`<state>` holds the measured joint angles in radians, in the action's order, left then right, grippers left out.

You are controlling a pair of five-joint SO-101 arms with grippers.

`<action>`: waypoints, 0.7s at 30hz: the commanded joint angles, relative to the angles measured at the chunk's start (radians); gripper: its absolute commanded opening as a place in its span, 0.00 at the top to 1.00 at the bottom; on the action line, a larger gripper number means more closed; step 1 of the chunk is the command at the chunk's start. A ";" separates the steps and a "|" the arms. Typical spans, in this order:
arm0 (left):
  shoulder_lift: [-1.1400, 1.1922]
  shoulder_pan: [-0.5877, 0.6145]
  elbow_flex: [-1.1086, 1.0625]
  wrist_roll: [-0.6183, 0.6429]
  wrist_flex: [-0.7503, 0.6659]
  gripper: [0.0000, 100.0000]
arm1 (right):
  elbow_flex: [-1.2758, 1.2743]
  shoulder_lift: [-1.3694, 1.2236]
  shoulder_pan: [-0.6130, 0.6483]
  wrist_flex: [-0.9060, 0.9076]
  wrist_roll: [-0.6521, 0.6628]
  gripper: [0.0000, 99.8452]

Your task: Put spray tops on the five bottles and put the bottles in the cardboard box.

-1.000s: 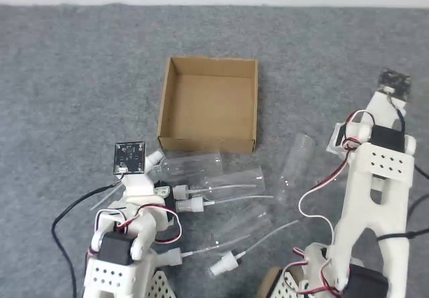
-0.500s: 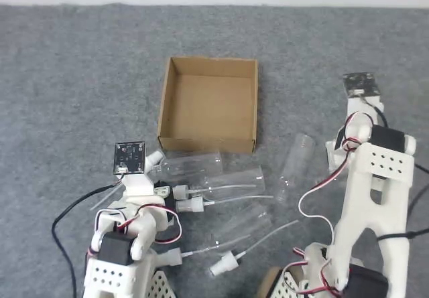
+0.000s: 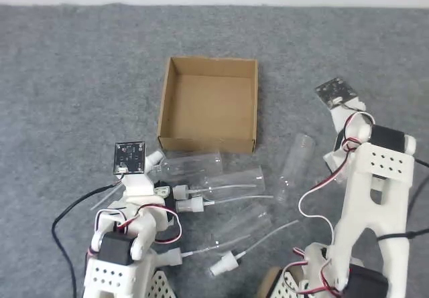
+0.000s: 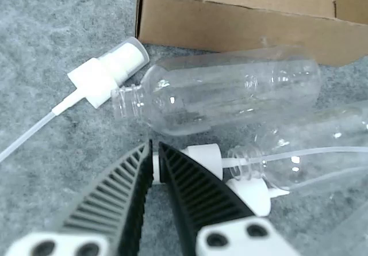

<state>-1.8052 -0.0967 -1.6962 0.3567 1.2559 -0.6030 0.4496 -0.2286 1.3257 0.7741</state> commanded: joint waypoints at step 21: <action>-0.015 0.003 0.012 -0.008 -0.006 0.99 | -0.083 0.044 -0.002 0.076 0.480 0.57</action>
<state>-1.8052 -0.0967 -1.6962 0.3567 1.2559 -0.6797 0.4496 -0.2286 1.4039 1.2006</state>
